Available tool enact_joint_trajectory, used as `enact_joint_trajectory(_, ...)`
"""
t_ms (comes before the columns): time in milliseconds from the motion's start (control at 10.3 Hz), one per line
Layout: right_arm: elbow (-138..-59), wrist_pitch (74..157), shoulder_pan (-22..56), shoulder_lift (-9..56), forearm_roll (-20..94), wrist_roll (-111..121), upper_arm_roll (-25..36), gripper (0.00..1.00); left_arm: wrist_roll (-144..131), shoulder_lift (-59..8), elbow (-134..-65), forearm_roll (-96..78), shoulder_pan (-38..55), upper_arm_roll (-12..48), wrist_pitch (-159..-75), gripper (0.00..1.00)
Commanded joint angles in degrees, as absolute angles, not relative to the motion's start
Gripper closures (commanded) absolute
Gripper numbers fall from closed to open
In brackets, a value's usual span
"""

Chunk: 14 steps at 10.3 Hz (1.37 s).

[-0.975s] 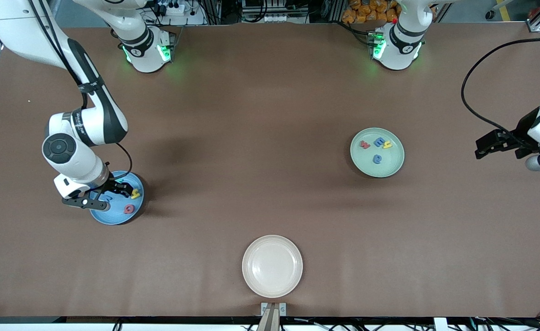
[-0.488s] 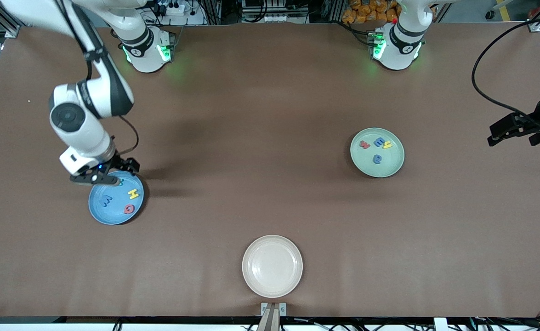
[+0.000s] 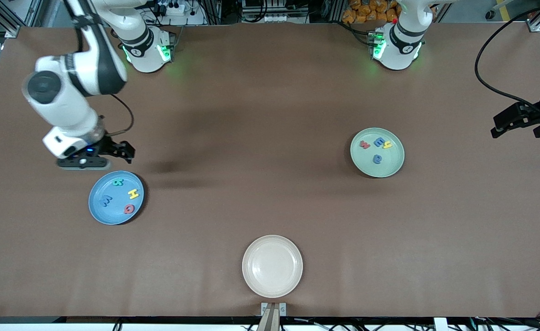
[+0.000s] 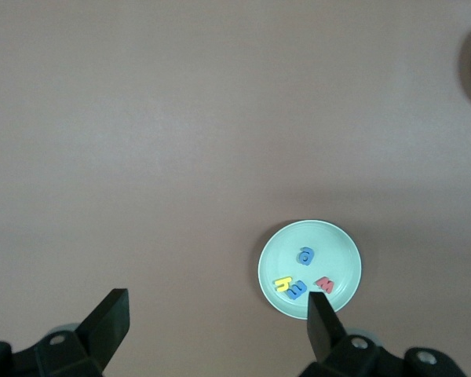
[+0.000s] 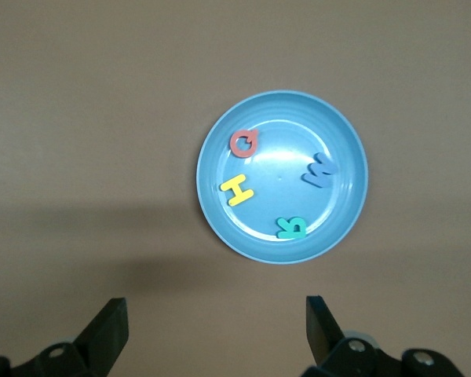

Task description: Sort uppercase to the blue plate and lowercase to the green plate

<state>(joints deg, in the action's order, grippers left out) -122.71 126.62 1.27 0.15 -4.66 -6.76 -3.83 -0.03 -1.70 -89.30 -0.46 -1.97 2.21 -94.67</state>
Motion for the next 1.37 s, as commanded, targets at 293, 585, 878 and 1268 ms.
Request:
enact_joint_trajectory(293, -97.3, 102.7, 1.7, -0.6, -1.2, -1.9, -2.4, 0.00, 0.5, -1.2, -88.8, -1.8, -1.3, 1.3, -93.8, 0.00)
enact_joint_trajectory(585, -87.8, 91.6, 1.6, -0.6, 1.8, -1.9, -2.6, 0.00, 0.8, -1.1, -88.8, -1.8, -1.3, 1.3, -93.8, 0.00)
enact_joint_trajectory(878, -84.7, 88.2, 1.4, -1.0, 2.6, 0.2, -1.5, 0.00, 0.6, -1.1, -88.7, -1.9, -1.3, 1.5, -93.8, 0.00)
enact_joint_trajectory(1268, -84.6, 88.7, 1.7, -1.1, -0.2, 1.1, -0.5, 0.00, 0.4, -1.1, -88.7, -1.9, -1.3, 1.4, -93.8, 0.00)
